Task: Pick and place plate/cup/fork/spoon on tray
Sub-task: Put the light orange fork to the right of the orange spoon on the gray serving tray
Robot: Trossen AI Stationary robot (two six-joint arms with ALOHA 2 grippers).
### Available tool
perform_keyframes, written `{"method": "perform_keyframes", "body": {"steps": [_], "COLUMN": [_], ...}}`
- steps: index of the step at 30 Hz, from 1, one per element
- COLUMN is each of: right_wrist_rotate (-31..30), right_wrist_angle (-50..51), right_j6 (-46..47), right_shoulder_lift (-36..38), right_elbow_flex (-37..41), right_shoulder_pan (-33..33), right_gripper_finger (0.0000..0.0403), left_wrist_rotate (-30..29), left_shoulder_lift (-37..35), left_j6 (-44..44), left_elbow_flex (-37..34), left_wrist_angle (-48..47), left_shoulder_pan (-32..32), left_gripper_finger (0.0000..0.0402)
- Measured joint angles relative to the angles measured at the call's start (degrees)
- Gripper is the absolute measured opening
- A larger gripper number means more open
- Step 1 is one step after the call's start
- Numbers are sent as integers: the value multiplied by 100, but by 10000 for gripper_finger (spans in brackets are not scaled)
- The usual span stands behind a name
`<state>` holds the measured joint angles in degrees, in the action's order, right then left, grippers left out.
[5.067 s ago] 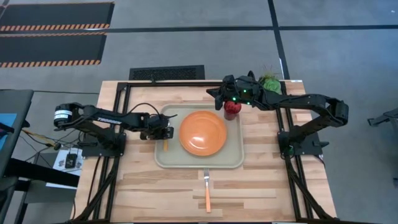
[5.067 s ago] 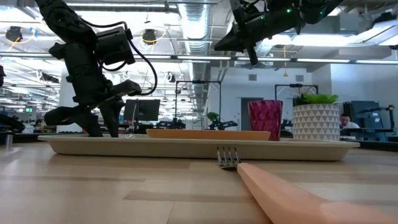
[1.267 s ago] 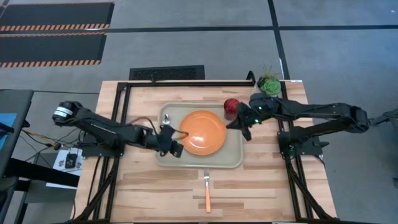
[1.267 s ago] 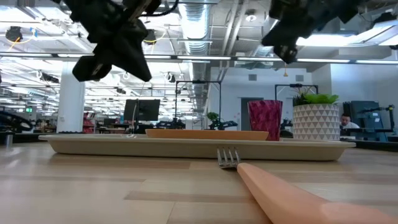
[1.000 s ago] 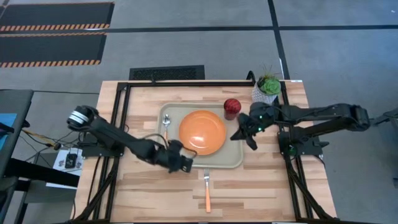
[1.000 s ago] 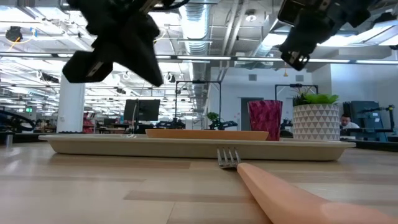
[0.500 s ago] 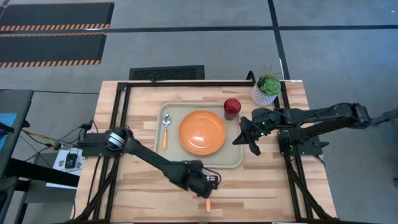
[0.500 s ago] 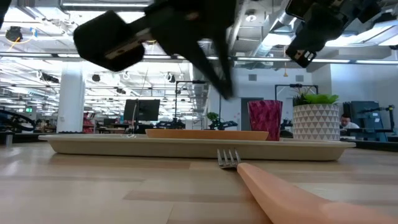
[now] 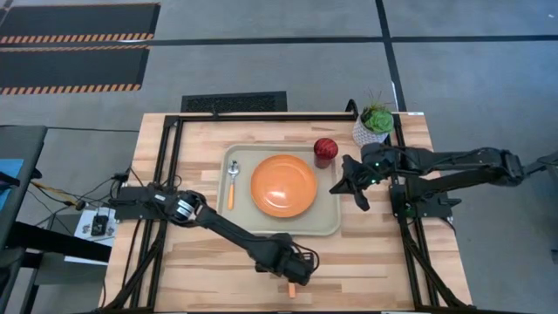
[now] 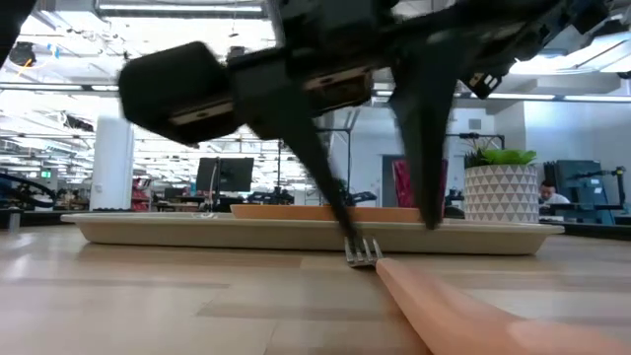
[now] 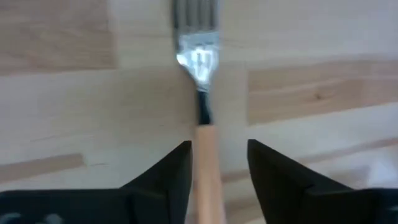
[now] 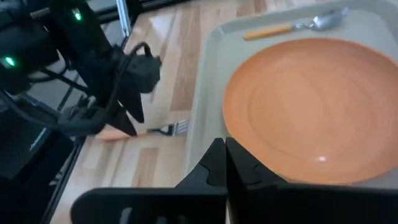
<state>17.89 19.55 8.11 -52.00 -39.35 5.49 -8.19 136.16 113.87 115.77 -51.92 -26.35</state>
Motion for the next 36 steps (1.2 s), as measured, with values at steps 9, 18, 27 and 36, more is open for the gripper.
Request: {"method": "perform_keyframes", "body": {"steps": [9, 18, 27, 36], "right_wrist_rotate": [0, 0, -4, -9], "right_wrist_angle": [13, -11, -33, -57], "right_j6": [-112, -112, -110, -112], "right_shoulder_lift": [-1, -3, -3, -3], "right_elbow_flex": [-7, -7, -7, -7], "right_shoulder_pan": [14, 14, 14, 18], "right_gripper_finger": [5, 6, 6, 6], "left_wrist_rotate": [-185, -37, 38, 14], "left_shoulder_lift": [0, 181, 232, 238], "left_j6": [164, 175, 284, 122], "left_elbow_flex": [-7, -15, 1, -7], "left_wrist_angle": [-190, -38, -164, -181], "left_shoulder_pan": [6, 31, 31, -13], "left_gripper_finger": [163, 164, 123, 29]}}
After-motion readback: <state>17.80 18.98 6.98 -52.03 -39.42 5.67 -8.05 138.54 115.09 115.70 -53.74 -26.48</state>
